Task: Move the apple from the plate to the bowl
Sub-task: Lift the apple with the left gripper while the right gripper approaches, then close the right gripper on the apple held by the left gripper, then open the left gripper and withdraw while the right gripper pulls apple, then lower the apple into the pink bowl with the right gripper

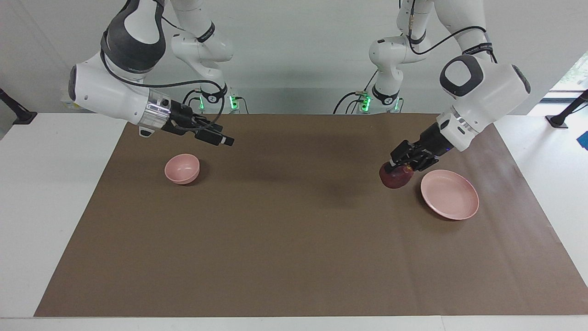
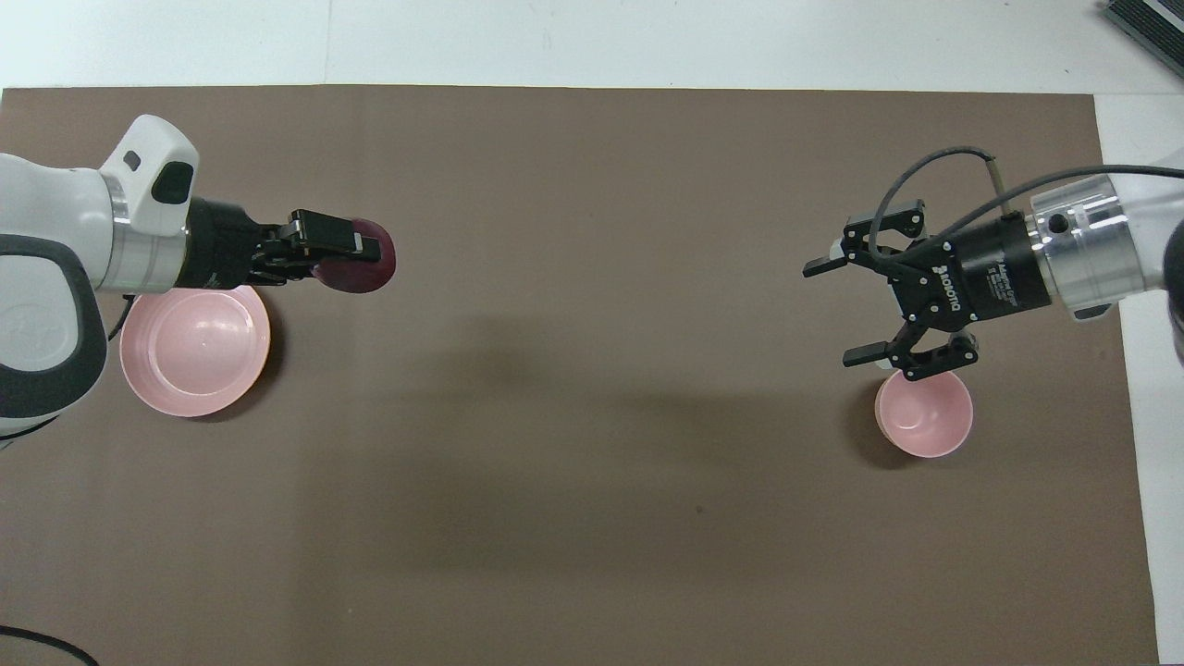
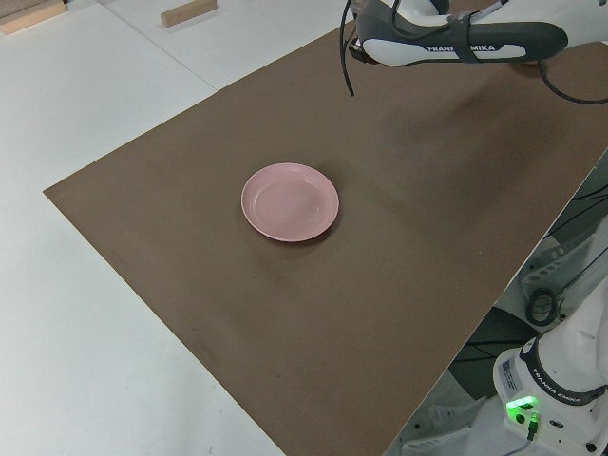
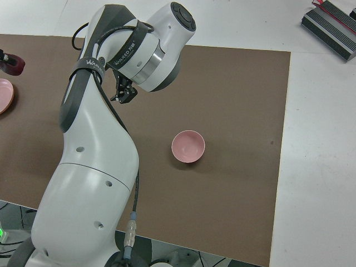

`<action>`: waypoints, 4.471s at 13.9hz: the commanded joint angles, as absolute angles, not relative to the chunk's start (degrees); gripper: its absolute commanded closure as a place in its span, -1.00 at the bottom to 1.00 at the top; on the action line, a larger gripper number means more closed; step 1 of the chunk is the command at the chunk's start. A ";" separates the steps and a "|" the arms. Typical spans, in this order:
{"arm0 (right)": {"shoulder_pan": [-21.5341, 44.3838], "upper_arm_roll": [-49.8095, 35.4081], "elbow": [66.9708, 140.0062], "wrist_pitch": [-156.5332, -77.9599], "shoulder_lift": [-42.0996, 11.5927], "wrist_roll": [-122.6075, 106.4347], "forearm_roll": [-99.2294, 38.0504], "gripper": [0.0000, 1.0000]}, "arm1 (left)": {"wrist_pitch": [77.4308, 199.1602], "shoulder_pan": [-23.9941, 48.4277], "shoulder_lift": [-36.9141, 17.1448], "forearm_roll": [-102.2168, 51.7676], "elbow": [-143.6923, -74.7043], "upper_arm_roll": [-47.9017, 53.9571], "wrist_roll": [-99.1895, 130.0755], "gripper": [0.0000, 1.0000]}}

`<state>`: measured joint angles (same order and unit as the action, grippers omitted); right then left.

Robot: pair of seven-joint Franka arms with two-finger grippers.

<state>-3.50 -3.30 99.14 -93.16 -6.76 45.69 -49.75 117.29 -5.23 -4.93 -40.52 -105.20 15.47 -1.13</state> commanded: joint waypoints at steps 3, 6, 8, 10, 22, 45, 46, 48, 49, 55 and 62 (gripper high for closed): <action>2.88 -3.52 102.39 -103.60 -6.15 55.09 -54.23 -1.00 | 116.46 -5.19 -2.81 -49.99 -106.00 21.26 -1.14 1.00; 7.63 -3.52 103.89 -110.98 -5.98 60.36 -55.19 -1.00 | 116.63 -5.19 -2.46 -51.77 -106.00 25.65 -1.58 1.00; 10.27 -3.52 104.41 -113.98 -6.15 61.87 -55.28 -1.00 | 116.46 -4.58 -2.46 -53.60 -106.00 26.80 -2.28 1.00; 12.21 -3.52 105.29 -116.18 -5.98 64.14 -55.28 -1.00 | 117.24 -4.04 -2.37 -55.01 -106.00 28.82 -4.12 1.00; 16.35 -4.13 105.38 -118.22 -5.80 75.49 -56.60 -1.00 | 125.24 -1.58 -1.32 -57.74 -106.96 30.23 -6.68 1.00; 15.21 -3.61 103.19 -118.13 -5.36 77.61 -50.13 1.00 | 113.50 -7.63 5.00 -47.06 -107.14 27.08 -3.16 -1.00; 14.68 -3.60 102.57 -118.04 -4.84 77.61 -47.66 1.00 | 110.68 -8.43 5.88 -42.50 -106.53 25.85 -3.16 -1.00; 13.19 -3.60 100.47 -116.38 -4.75 76.74 -42.74 1.00 | 106.11 -8.79 7.38 -31.96 -105.13 22.25 -3.16 -1.00; 12.49 -3.60 99.24 -114.80 -4.75 74.73 -39.93 1.00 | 104.17 -8.79 7.38 -28.25 -104.33 21.28 -3.16 -1.00; 6.96 -3.43 96.86 -107.32 -3.69 53.83 -27.70 1.00 | 100.28 -8.96 7.65 -5.04 -103.80 18.63 -3.08 -1.00; 1.85 -3.34 106.15 -106.78 -3.08 27.98 -7.60 1.00 | 84.82 -9.14 1.77 1.76 -88.25 16.61 -2.90 -1.00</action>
